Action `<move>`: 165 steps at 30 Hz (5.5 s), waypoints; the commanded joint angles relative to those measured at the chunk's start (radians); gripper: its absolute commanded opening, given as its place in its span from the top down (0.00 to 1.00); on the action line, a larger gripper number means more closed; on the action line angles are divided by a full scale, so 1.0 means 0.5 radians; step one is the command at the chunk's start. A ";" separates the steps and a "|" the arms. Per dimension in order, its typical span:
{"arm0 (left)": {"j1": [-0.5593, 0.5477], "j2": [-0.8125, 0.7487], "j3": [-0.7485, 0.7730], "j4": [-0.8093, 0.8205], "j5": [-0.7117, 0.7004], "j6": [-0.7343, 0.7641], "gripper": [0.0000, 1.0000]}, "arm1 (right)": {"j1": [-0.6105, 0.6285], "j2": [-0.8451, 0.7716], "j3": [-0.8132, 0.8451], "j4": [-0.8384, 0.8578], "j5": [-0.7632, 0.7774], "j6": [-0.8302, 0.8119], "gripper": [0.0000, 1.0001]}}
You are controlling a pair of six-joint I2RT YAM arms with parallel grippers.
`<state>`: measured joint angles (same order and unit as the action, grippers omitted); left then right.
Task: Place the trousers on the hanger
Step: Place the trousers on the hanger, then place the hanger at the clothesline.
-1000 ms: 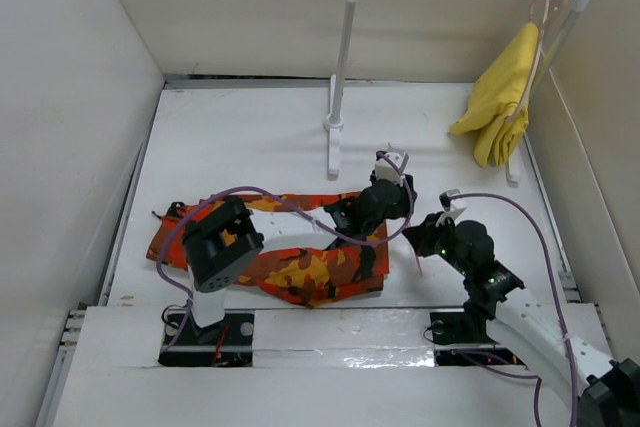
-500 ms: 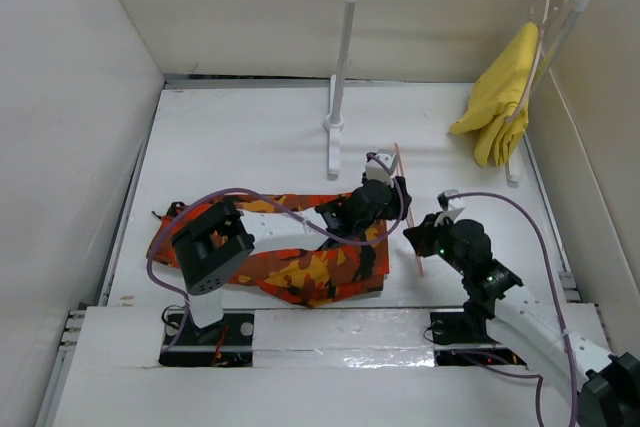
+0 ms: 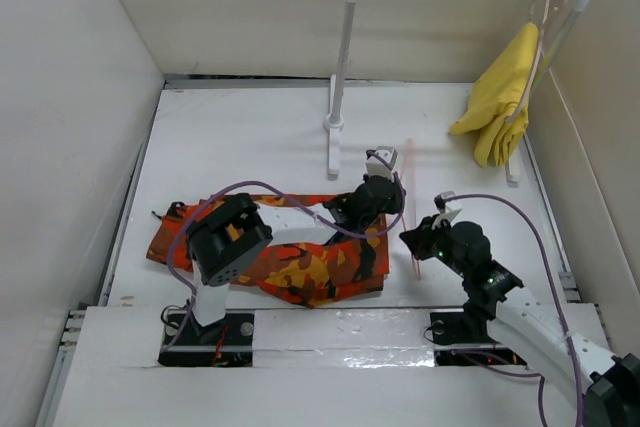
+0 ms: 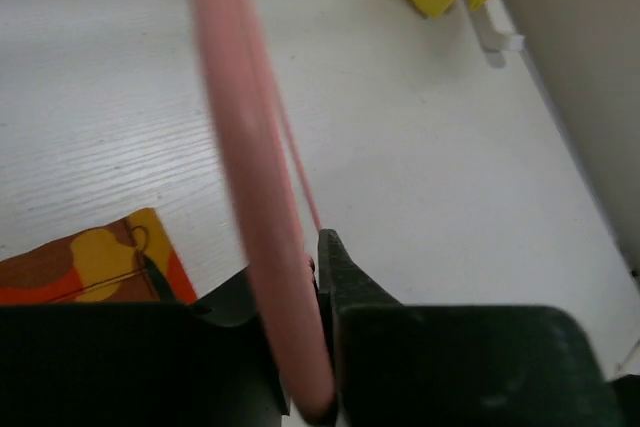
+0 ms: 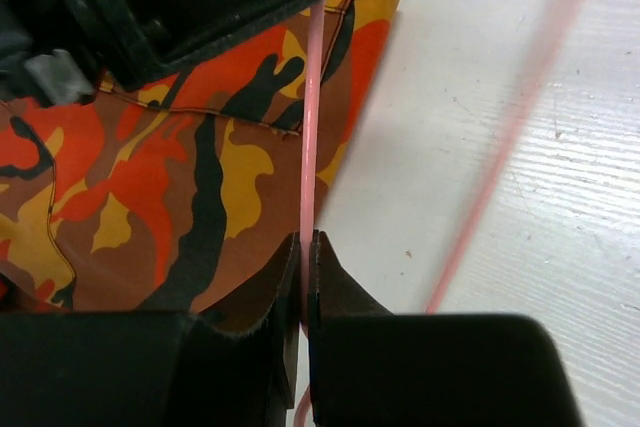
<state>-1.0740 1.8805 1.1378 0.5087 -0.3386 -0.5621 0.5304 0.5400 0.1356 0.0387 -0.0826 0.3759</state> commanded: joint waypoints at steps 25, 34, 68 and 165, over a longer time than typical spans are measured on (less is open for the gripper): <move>-0.153 -0.334 -0.919 0.667 -0.259 -0.683 1.00 | 0.028 0.643 0.186 0.541 -0.206 -0.019 0.59; -0.153 -0.322 -0.975 0.664 -0.280 -0.658 1.00 | 0.065 1.187 0.109 1.033 -0.261 0.116 0.37; 0.013 -1.205 -1.551 0.136 -0.544 -0.422 1.00 | -0.134 -0.236 0.351 -0.350 0.739 -0.052 1.00; 0.099 -1.086 0.608 -0.554 0.192 0.179 0.80 | 1.252 0.647 1.103 1.196 0.748 0.715 1.00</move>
<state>-1.0275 1.3445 1.3308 0.1028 -0.2958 -0.4679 1.1290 0.9054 0.6014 0.5007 0.3298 0.7715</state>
